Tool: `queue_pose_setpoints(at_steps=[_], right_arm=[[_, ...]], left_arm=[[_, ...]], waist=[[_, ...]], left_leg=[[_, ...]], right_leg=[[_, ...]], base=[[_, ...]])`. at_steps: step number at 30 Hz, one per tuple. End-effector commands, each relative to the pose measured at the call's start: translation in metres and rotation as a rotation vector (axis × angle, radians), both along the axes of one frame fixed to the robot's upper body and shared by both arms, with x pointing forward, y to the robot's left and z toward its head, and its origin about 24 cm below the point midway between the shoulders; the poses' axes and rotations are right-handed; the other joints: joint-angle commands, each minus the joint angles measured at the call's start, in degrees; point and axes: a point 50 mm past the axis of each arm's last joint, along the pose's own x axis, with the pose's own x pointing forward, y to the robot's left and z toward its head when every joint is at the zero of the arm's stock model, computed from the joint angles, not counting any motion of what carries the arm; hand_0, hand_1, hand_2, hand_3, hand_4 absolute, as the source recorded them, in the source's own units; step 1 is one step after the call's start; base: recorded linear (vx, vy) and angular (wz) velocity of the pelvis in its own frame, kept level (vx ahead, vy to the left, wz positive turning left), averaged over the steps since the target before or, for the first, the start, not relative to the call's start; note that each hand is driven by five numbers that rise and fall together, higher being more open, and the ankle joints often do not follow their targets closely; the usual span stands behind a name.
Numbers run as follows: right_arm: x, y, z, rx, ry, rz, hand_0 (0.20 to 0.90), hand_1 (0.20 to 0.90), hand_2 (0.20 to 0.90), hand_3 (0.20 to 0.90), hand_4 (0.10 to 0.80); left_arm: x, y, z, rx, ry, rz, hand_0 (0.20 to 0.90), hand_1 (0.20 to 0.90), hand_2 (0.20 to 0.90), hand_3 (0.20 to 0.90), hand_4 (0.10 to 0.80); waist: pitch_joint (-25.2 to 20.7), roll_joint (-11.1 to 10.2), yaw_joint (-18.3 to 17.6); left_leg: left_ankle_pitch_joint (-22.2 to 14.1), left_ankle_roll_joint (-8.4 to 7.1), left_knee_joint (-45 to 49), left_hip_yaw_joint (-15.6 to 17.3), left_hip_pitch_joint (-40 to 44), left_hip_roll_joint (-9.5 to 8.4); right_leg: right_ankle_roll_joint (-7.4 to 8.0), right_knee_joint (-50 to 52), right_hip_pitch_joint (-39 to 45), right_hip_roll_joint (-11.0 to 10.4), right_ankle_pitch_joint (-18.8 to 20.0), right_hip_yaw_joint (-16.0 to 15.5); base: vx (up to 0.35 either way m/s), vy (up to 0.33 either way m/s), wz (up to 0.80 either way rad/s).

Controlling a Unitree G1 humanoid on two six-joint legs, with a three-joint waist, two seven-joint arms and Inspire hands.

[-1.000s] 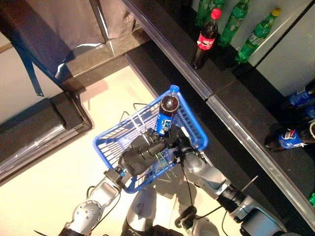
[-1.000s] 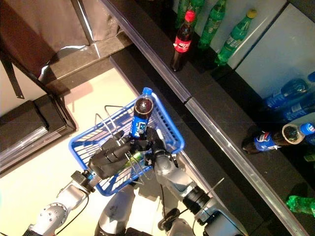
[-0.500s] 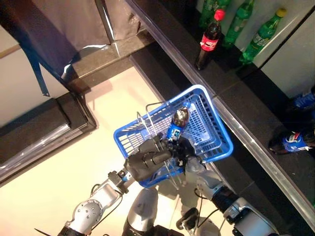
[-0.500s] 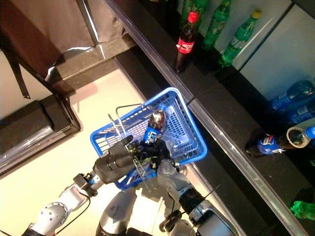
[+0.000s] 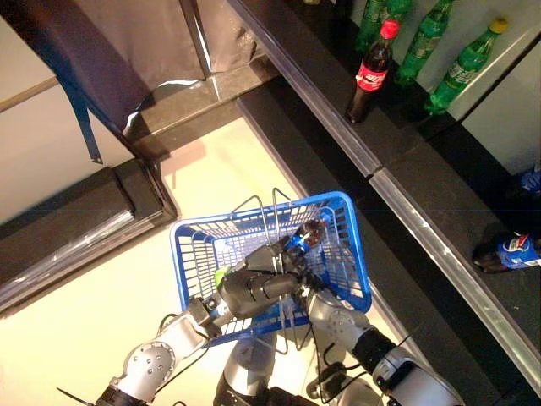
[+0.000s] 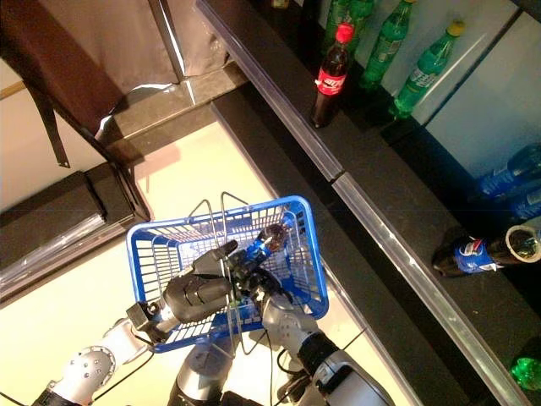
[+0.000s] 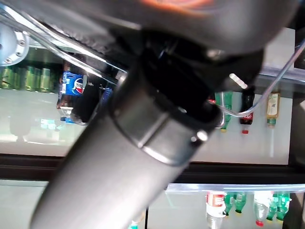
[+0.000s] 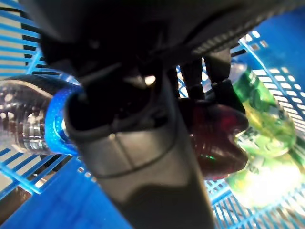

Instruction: Pick up the drink and place into the basket.

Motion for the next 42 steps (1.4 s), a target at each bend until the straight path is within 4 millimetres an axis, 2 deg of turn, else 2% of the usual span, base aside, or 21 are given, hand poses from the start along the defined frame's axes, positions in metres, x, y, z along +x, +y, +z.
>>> queue_pose_setpoints(at_steps=[1, 3, 4, 6, 7, 10, 16, 20, 25, 26, 30, 34, 36, 39, 40, 42], right_arm=[[0.005, 0.054, 0.030, 0.260, -0.076, 0.108, 0.300, 0.300, 0.300, 0.200, 0.100], [0.007, 0.050, 0.028, 0.276, -0.051, 0.090, 0.300, 0.300, 0.300, 0.200, 0.100], [0.014, 0.040, 0.024, 0.300, -0.018, 0.039, 0.415, 0.415, 0.415, 0.335, 0.235], [0.019, 0.033, 0.023, 0.308, -0.012, 0.002, 0.700, 0.700, 0.700, 0.667, 0.567], [0.023, 0.028, 0.024, 0.324, -0.011, -0.027, 0.900, 0.900, 0.900, 0.900, 0.800], [0.030, 0.019, 0.027, 0.343, -0.019, -0.089, 0.900, 0.900, 0.900, 0.900, 0.800], [0.032, 0.006, 0.029, 0.332, -0.075, -0.149, 0.900, 0.900, 0.900, 0.900, 0.800], [0.029, -0.002, 0.045, 0.343, -0.191, -0.166, 0.900, 0.900, 0.900, 0.900, 0.800], [0.012, -0.006, 0.067, 0.359, -0.344, -0.140, 0.900, 0.900, 0.900, 0.900, 0.800], [0.007, -0.008, 0.073, 0.356, -0.386, -0.122, 0.900, 0.900, 0.900, 0.900, 0.800], [-0.009, -0.024, 0.096, 0.342, -0.532, -0.060, 0.900, 0.900, 0.900, 0.900, 0.800], [-0.015, -0.034, 0.109, 0.320, -0.601, -0.041, 0.900, 0.900, 0.900, 0.900, 0.800], [-0.023, -0.048, 0.125, 0.304, -0.706, -0.010, 0.900, 0.900, 0.900, 0.900, 0.800], [-0.030, -0.056, 0.137, 0.290, -0.774, 0.022, 0.900, 0.900, 0.900, 0.900, 0.800], [-0.038, -0.063, 0.147, 0.289, -0.843, 0.063, 0.900, 0.900, 0.900, 0.900, 0.800], [-0.043, -0.068, 0.153, 0.279, -0.893, 0.091, 0.900, 0.900, 0.900, 0.900, 0.800]], left_arm=[[-0.030, -0.048, 0.106, -0.604, -0.478, -0.357, 0.300, 0.300, 0.300, 0.200, 0.100], [-0.030, -0.048, 0.105, -0.603, -0.469, -0.356, 0.300, 0.300, 0.300, 0.200, 0.100], [-0.029, -0.046, 0.104, -0.597, -0.462, -0.350, 0.300, 0.300, 0.300, 0.200, 0.100], [-0.029, -0.044, 0.103, -0.595, -0.452, -0.349, 0.300, 0.300, 0.300, 0.200, 0.100], [-0.029, -0.043, 0.103, -0.590, -0.447, -0.346, 0.300, 0.300, 0.300, 0.200, 0.100], [-0.029, -0.043, 0.104, -0.583, -0.420, -0.342, 0.300, 0.300, 0.300, 0.200, 0.100], [-0.028, -0.040, 0.107, -0.575, -0.405, -0.316, 0.300, 0.300, 0.300, 0.200, 0.100], [-0.028, -0.035, 0.105, -0.558, -0.413, -0.268, 0.300, 0.300, 0.300, 0.200, 0.100], [-0.028, -0.028, 0.103, -0.549, -0.453, -0.197, 0.300, 0.300, 0.300, 0.200, 0.100], [-0.028, -0.027, 0.102, -0.545, -0.468, -0.178, 0.300, 0.300, 0.300, 0.200, 0.100], [-0.025, -0.022, 0.100, -0.527, -0.491, -0.085, 0.300, 0.300, 0.300, 0.200, 0.100], [-0.023, -0.019, 0.099, -0.517, -0.495, -0.040, 0.300, 0.300, 0.300, 0.200, 0.100], [-0.020, -0.014, 0.097, -0.509, -0.498, 0.018, 0.300, 0.300, 0.300, 0.200, 0.100], [-0.019, -0.009, 0.097, -0.510, -0.501, 0.053, 0.300, 0.300, 0.300, 0.200, 0.100], [-0.019, -0.004, 0.096, -0.509, -0.512, 0.084, 0.300, 0.300, 0.300, 0.200, 0.100], [-0.019, -0.001, 0.095, -0.510, -0.512, 0.101, 0.300, 0.300, 0.300, 0.200, 0.100]], waist=[[-10.21, 2.24, 0.55], [-10.26, 2.32, 0.80], [-10.37, 2.46, 1.29], [-10.46, 2.47, 1.60], [-10.38, 2.41, 1.81], [-10.29, 2.12, 2.19], [-9.99, 1.39, 1.88], [-9.18, 0.52, 0.57], [-8.00, -0.71, -1.75], [-7.87, -0.69, -2.55], [-7.26, -1.62, -5.15], [-7.21, -2.05, -6.37], [-7.18, -2.55, -7.79], [-7.27, -2.94, -8.74], [-7.42, -3.38, -9.66], [-7.63, -3.60, -10.21]], left_leg=[[-2.40, 0.70, 5.06, -2.83, -3.42, -2.84], [-2.38, 0.76, 5.21, -2.86, -3.56, -2.96], [-2.41, 0.78, 5.47, -2.88, -3.67, -3.05], [-2.40, 0.82, 5.54, -3.00, -3.72, -3.12], [-2.45, 0.83, 5.66, -3.03, -3.81, -3.13], [-2.50, 0.89, 5.66, -3.04, -3.76, -3.03], [-2.52, 1.11, 5.41, -2.39, -3.61, -2.61], [-2.50, 1.17, 5.03, -1.30, -3.68, -2.10], [-2.47, 1.51, 4.34, 0.34, -3.68, -1.37], [-0.91, 1.96, 3.76, 0.88, -4.29, -1.15], [-0.82, 2.07, 3.23, 2.89, -4.17, -0.33], [-0.78, 2.11, 2.92, 3.88, -3.97, 0.07], [-0.80, 2.12, 2.59, 5.01, -3.69, 0.60], [-0.83, 2.13, 2.22, 5.76, -3.27, 0.99], [-0.82, 2.11, 1.80, 6.51, -2.86, 1.38], [-0.78, 2.07, 1.47, 7.00, -2.57, 1.63]], right_leg=[[-4.31, -1.09, 0.19, 4.31, 3.70, -2.22], [-4.30, -1.01, 0.25, 4.22, 3.69, -2.41], [-4.23, -0.84, 0.46, 4.05, 3.74, -2.92], [-4.14, -0.78, 0.53, 3.98, 3.80, -3.14], [-4.05, -0.77, 0.62, 3.93, 3.83, -3.29], [-3.86, -0.67, 0.75, 3.93, 3.92, -3.49], [-3.35, -0.70, 0.73, 3.93, 4.30, -3.38], [-2.96, -0.95, 0.19, 4.13, 4.64, -2.68], [-2.49, -1.89, -0.69, 4.58, 5.22, -1.08], [-3.02, -2.65, -1.31, 4.73, 6.62, -1.50], [-2.53, -3.50, -2.05, 5.12, 7.21, 0.18], [-2.38, -3.82, -2.33, 5.38, 7.39, 1.06], [-2.27, -4.11, -2.61, 5.69, 7.49, 1.96], [-2.16, -4.37, -2.74, 5.90, 7.62, 2.61], [-2.08, -4.66, -2.86, 6.11, 7.72, 3.20], [-2.01, -4.85, -2.92, 6.26, 7.77, 3.66]], base=[[0.041, 0.004, 0.01], [0.035, 0.001, 0.02], [0.067, -0.003, 0.02], [0.061, -0.011, 0.02], [0.043, -0.030, 0.04], [0.037, -0.028, 0.06], [0.015, -0.016, 0.02], [-0.021, -0.013, 0.00], [-0.082, -0.020, -0.07], [-0.152, 0.030, -0.16], [-0.092, 0.001, -0.13], [-0.054, -0.002, -0.18], [-0.072, 0.004, -0.10], [-0.048, 0.000, -0.19], [-0.054, -0.002, -0.05], [-0.045, 0.002, -0.10]])
